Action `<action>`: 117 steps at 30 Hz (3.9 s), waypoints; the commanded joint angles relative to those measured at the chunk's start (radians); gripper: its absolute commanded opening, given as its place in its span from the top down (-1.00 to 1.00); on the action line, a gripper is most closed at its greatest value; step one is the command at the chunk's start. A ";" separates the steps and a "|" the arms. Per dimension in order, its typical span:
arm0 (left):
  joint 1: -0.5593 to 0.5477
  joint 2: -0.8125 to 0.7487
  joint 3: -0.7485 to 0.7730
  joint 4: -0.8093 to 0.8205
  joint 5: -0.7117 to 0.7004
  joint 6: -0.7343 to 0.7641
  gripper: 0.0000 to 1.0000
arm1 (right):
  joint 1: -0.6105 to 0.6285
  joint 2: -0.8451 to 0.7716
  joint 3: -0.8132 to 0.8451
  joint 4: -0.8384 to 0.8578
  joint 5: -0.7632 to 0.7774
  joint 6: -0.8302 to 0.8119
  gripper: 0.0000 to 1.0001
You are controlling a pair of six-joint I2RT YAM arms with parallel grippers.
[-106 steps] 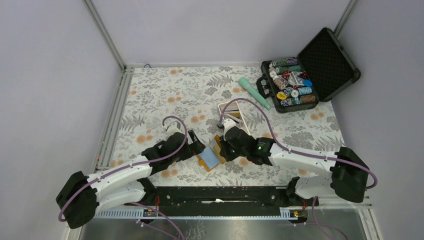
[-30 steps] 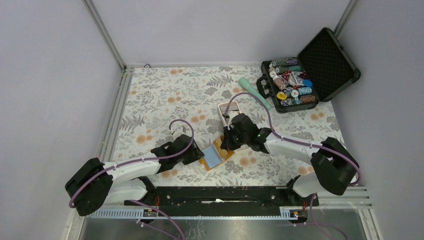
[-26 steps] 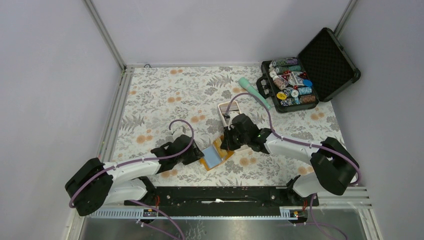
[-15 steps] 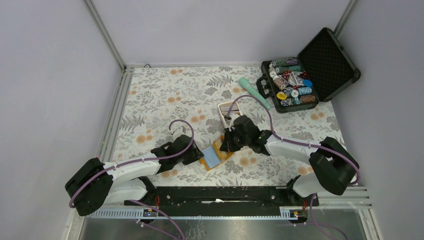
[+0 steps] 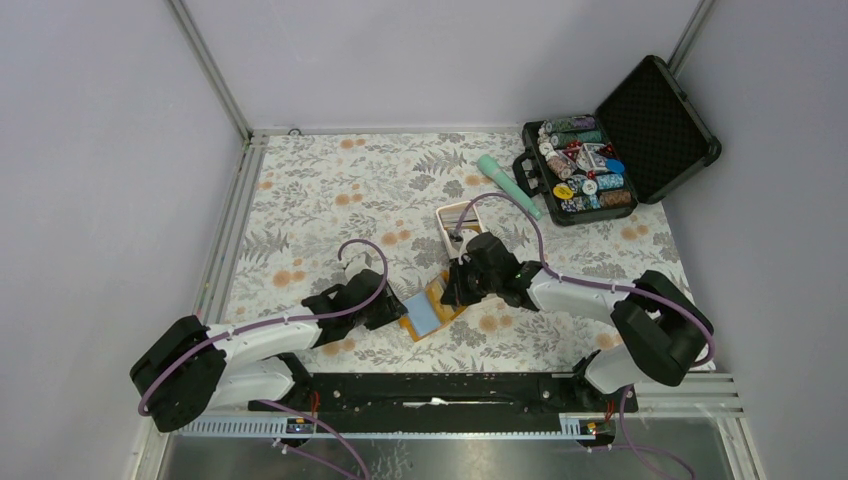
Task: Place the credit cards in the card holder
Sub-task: Insert the credit card into the card holder.
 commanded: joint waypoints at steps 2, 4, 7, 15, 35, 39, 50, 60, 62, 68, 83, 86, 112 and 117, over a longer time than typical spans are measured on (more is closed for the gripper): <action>-0.004 0.005 -0.004 0.024 -0.004 0.001 0.20 | -0.009 0.007 -0.004 0.016 0.017 -0.016 1.00; -0.003 0.006 -0.003 0.024 -0.004 0.001 0.20 | -0.009 0.013 -0.003 0.016 0.012 -0.017 1.00; -0.003 0.005 -0.002 0.025 -0.003 0.001 0.21 | -0.009 0.025 -0.008 0.019 0.004 -0.009 1.00; -0.003 0.005 -0.004 0.025 -0.003 0.001 0.23 | -0.009 0.033 -0.036 0.059 -0.007 0.039 1.00; -0.003 0.027 -0.016 0.047 0.002 -0.001 0.39 | -0.009 0.083 -0.033 0.073 0.010 0.113 1.00; -0.003 0.043 -0.016 0.056 0.002 0.001 0.46 | -0.011 0.086 -0.033 0.071 0.033 0.134 1.00; -0.004 0.083 -0.023 0.060 -0.011 0.010 0.66 | -0.015 0.093 -0.034 0.068 0.060 0.168 1.00; -0.003 0.082 -0.042 0.059 -0.017 0.010 0.78 | -0.015 0.061 -0.034 -0.020 0.109 0.170 1.00; -0.004 0.083 -0.045 0.058 -0.017 0.010 0.79 | -0.015 0.052 -0.044 -0.021 0.111 0.176 1.00; -0.003 0.082 -0.045 0.060 -0.017 0.011 0.81 | -0.014 0.065 -0.066 0.005 0.080 0.211 1.00; -0.003 0.062 -0.054 0.079 -0.018 0.017 0.82 | 0.058 0.093 -0.031 -0.039 0.159 0.265 1.00; -0.003 0.062 -0.057 0.088 -0.014 0.016 0.83 | 0.063 0.106 -0.042 -0.017 0.159 0.282 1.00; -0.002 0.054 -0.049 0.044 -0.058 0.038 0.88 | 0.065 0.079 -0.006 -0.171 0.136 0.164 1.00; -0.001 0.067 -0.041 0.044 -0.060 0.036 0.91 | 0.065 0.043 -0.019 -0.181 0.151 0.168 1.00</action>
